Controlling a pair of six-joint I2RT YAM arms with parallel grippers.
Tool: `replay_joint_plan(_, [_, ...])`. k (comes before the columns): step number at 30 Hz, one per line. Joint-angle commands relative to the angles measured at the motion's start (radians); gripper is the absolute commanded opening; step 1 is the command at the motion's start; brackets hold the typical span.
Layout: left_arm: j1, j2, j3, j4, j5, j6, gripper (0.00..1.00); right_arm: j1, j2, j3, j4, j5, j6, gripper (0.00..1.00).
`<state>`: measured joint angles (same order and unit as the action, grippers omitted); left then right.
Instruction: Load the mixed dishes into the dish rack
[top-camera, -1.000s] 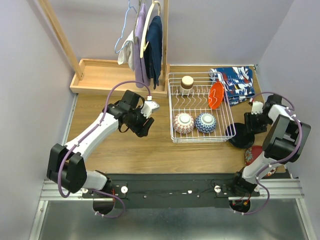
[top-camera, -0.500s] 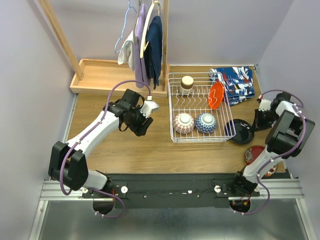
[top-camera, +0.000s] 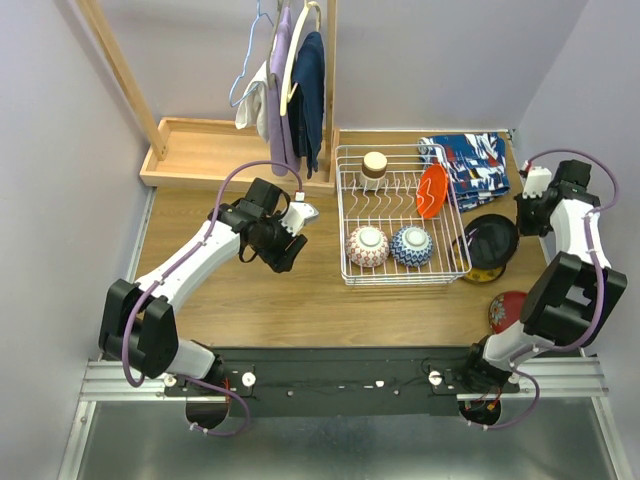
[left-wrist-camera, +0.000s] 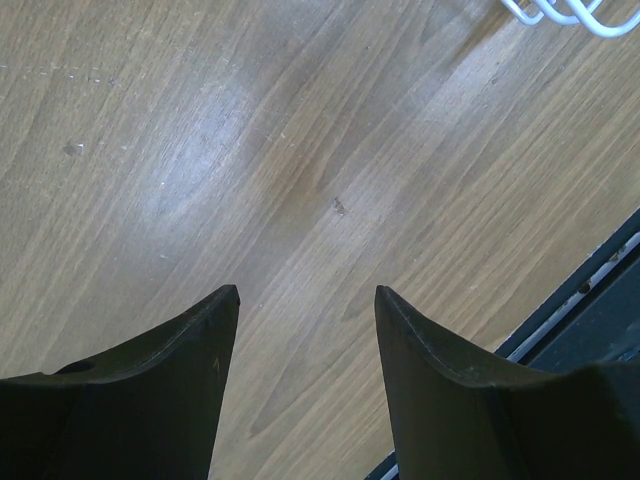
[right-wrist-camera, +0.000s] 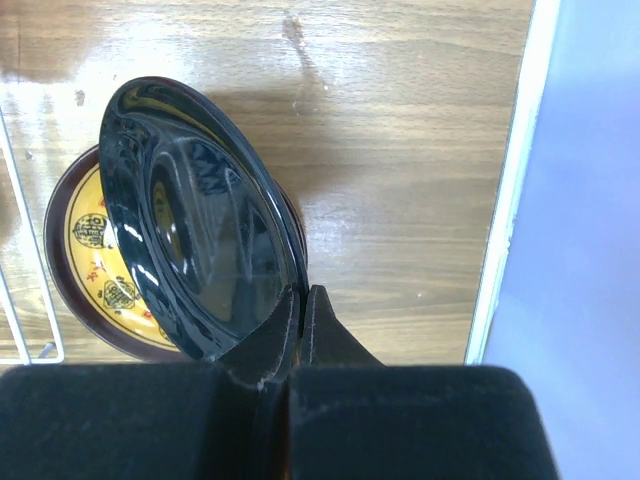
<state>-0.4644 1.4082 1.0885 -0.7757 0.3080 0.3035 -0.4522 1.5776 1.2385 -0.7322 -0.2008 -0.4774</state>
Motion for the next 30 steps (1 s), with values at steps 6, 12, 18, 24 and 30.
replay_joint_plan(6, [0.006, -0.02, 0.013, 0.038, 0.034, -0.029, 0.66, 0.006, -0.168, 0.156, -0.07, 0.035, 0.138, 0.0])
replay_joint_plan(12, [0.006, -0.028, -0.021, 0.099, 0.002, -0.082, 0.65, 0.033, -0.22, 0.337, -0.09, 0.072, 0.197, 0.01])
replay_joint_plan(18, [0.003, 0.006, -0.012, 0.164, 0.011, -0.179, 0.33, 0.236, -0.209, 0.472, -0.096, 0.273, 0.237, 0.0])
replay_joint_plan(24, [-0.025, 0.029, 0.013, 0.202, 0.049, -0.221, 0.0, 0.499, -0.094, 0.604, -0.128, 0.541, 0.321, 0.0])
replay_joint_plan(30, [-0.063, -0.008, 0.013, 0.228, 0.097, -0.26, 0.0, 0.717, 0.042, 0.73, -0.155, 0.899, 0.468, 0.0])
